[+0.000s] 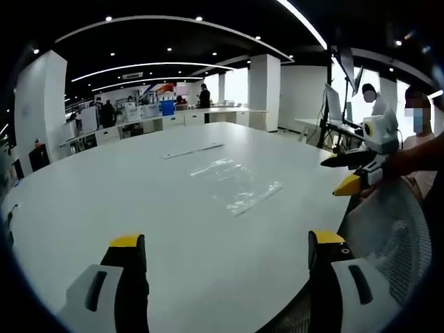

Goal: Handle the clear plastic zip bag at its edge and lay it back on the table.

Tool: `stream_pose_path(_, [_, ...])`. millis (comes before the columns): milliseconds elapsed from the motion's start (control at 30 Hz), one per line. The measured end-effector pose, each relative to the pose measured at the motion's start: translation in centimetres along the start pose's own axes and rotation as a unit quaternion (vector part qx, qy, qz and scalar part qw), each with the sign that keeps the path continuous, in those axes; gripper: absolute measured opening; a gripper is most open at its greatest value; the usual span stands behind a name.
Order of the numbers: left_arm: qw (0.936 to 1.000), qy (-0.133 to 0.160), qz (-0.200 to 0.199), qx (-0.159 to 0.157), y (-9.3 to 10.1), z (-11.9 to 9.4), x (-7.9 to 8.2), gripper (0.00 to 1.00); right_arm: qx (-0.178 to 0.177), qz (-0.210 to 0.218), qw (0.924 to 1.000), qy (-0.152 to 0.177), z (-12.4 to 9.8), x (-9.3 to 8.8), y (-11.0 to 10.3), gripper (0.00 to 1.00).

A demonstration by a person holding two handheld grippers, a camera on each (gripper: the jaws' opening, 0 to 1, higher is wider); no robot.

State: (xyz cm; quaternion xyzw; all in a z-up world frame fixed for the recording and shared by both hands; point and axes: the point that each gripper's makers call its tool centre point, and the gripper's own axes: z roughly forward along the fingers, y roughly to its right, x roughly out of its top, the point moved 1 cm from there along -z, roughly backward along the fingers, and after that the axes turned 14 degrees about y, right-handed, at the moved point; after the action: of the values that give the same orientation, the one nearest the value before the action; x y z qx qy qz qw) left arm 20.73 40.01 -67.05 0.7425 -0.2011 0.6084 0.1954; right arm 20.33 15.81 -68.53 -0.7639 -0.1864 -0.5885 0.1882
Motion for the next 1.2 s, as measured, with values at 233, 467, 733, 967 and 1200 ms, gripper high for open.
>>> stream_pose_path(233, [1.0,-0.001,0.003,0.004,-0.2,-0.1,0.0,0.94,-0.005,0.002,1.0,0.002,0.4,-0.3,0.3,0.92])
stream_pose_path(467, [1.0,-0.004,-0.001,0.004,-0.2,0.0,-0.1,0.94,-0.007,-0.01,0.9999,0.004,0.4,-0.3,0.1,0.92])
stream_pose_path(733, [0.9999,-0.002,-0.014,0.005,-0.2,0.3,0.3,0.95,0.005,-0.014,0.9999,0.006,0.9,0.4,0.3,0.91])
stream_pose_path(967, [1.0,-0.005,-0.006,-0.004,-0.2,0.4,0.7,0.95,0.032,-0.038,0.9987,-0.007,2.1,0.5,0.6,0.86])
stream_pose_path(1200, [0.9998,-0.012,-0.003,-0.016,0.3,0.7,0.7,0.94,0.051,-0.061,0.9963,-0.031,3.4,0.2,1.5,0.8])
